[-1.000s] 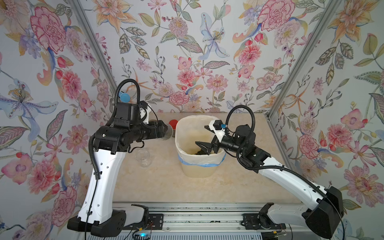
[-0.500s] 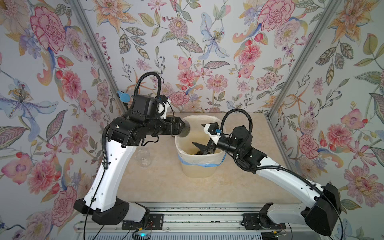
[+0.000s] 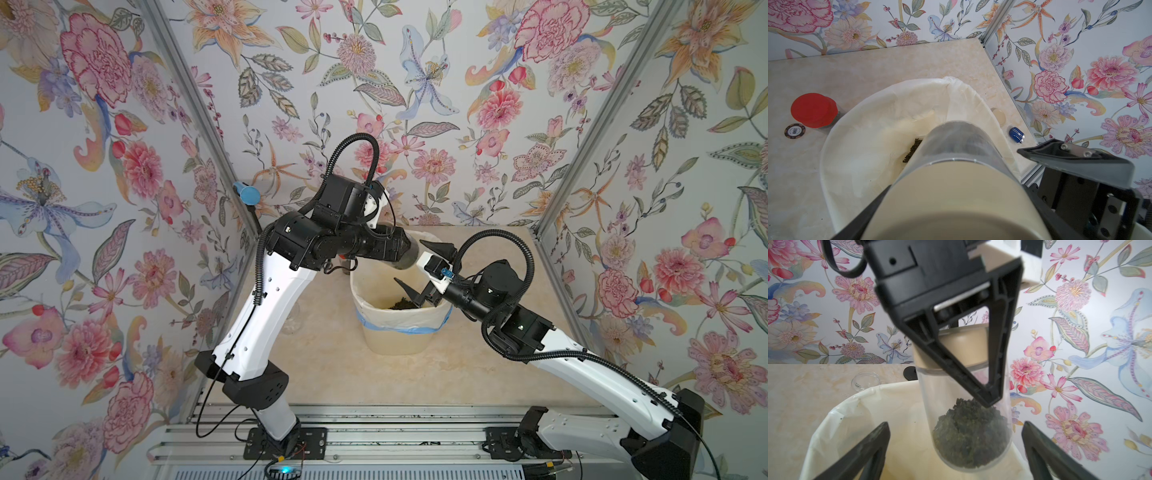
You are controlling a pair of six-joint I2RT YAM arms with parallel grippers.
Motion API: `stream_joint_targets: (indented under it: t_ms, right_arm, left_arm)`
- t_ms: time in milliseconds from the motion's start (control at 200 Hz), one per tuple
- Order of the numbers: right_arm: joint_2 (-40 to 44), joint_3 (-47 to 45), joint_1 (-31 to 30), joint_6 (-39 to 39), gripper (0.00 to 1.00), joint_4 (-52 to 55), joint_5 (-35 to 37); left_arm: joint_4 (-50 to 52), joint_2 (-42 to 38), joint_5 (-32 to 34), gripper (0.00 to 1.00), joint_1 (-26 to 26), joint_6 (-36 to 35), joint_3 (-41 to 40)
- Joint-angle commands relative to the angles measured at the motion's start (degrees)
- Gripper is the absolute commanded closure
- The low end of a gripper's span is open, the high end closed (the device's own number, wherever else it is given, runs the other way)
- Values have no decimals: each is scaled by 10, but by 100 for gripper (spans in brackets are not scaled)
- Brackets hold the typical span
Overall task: Empty moldy tea leaves from jars
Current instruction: Pick up the jar from the center of the board.
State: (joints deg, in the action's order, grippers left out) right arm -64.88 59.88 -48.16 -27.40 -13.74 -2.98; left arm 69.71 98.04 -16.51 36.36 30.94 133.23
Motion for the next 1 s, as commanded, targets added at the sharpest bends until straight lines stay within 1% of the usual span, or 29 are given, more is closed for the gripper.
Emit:
stream_joint_targets:
  t_ms: [0, 160, 255, 540, 816, 996]
  right_arm:
    - [23, -14, 0, -38, 0, 13, 58]
    - [33, 0, 0, -56, 0, 76, 52]
    - [38, -2, 4, -64, 0, 93, 49]
    - [50, -15, 11, -69, 0, 67, 75]
    - [39, -9, 15, -76, 0, 71, 72]
    - [29, -6, 17, -85, 0, 66, 71]
  left_arm:
    - [-28, 5, -17, 55, 7, 7, 40]
    - [-25, 33, -30, 55, 23, 9, 74]
    - [-27, 43, -42, 55, 28, 11, 89]
    - [-32, 50, -55, 54, 42, 14, 88]
    - [-33, 59, -69, 54, 58, 11, 88]
    - [-29, 54, -65, 55, 68, 11, 90]
